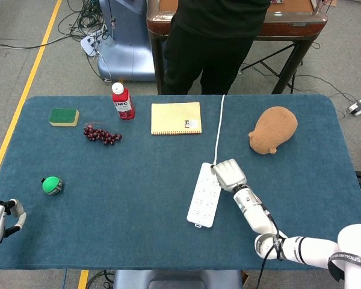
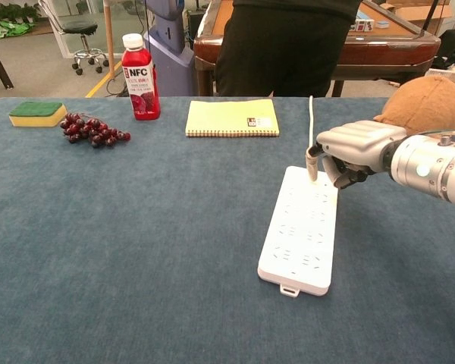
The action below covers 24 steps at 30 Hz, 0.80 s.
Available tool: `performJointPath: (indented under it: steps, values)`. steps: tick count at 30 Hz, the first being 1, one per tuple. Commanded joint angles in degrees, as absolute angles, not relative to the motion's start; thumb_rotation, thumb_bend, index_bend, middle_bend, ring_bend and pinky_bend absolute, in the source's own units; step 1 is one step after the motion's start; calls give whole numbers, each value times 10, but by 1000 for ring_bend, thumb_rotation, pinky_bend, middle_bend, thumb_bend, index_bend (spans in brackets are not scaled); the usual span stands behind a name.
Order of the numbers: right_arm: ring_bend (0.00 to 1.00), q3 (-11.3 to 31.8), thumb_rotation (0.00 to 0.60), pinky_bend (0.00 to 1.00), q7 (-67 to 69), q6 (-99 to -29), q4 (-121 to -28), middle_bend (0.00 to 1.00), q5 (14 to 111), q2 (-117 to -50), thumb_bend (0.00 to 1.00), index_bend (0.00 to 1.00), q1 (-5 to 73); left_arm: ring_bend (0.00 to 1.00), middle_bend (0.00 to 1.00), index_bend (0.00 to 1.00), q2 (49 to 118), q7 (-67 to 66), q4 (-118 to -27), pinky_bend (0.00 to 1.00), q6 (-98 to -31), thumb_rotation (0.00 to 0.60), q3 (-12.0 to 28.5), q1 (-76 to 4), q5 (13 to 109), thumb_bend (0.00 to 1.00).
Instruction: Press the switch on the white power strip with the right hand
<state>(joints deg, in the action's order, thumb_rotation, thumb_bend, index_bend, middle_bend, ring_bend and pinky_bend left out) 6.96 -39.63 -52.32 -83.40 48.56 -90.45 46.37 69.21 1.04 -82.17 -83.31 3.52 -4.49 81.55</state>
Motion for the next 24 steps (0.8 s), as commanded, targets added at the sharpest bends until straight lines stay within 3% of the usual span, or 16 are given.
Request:
performJointPath:
  steps: [1,24]
  values:
    - [1000,68,600,1000,-398,-523,-832,1000,483,-906,886,390,466,550,632,680,692,11,-821,812,-832,600,35,-45,814,500]
    - [1000,58,600,1000,-406,-510,-815,1000,443,-917,886,390,487,550,632,682,689,9,-823,812,-824,600,38,-44,802,500]
